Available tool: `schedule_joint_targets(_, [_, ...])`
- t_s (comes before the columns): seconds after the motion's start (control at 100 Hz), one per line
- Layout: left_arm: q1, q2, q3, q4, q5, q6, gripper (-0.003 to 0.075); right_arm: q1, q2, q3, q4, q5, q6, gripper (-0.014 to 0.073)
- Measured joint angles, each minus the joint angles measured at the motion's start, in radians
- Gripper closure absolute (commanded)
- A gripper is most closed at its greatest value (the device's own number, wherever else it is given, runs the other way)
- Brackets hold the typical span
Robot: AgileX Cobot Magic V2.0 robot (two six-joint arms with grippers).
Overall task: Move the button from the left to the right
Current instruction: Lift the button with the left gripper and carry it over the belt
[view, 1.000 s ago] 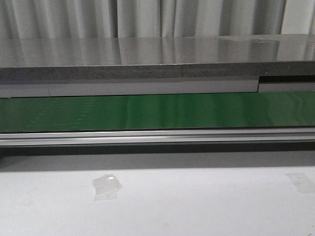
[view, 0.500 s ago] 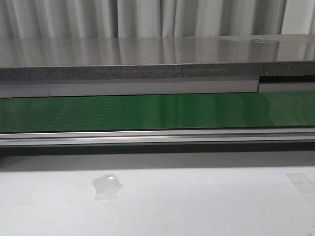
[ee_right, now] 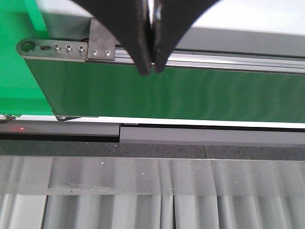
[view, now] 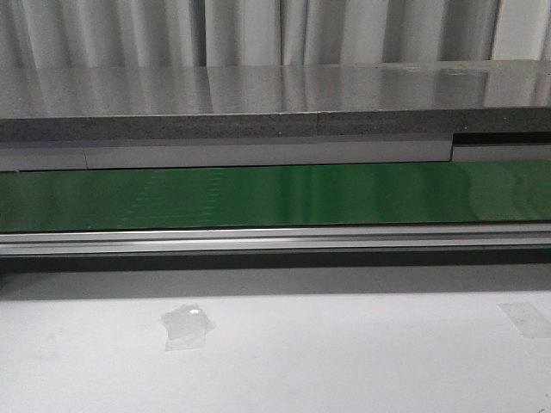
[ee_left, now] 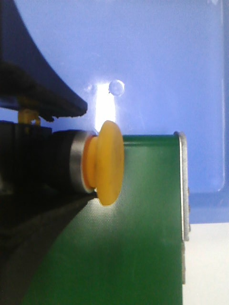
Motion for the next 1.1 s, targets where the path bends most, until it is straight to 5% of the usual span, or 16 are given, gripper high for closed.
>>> schedule_joint_targets(0.43, [-0.037,0.061,0.002,0.0,-0.006,0.006,0.0655,0.0,0.0,0.0,0.0,0.0,0.0,0.0662])
schedule_joint_targets(0.53, [-0.037,0.08,0.002,-0.002,-0.006,0.006,0.0558,0.0,0.0,0.0,0.0,0.0,0.0,0.0662])
schedule_joint_targets(0.75, [-0.037,0.08,0.002,-0.036,-0.009,0.028,0.0184,0.0,0.0,0.0,0.0,0.0,0.0,0.0662])
schedule_joint_targets(1.1, [-0.037,0.057,0.002,-0.107,-0.011,0.069,0.016,0.0,0.0,0.0,0.0,0.0,0.0,0.0662])
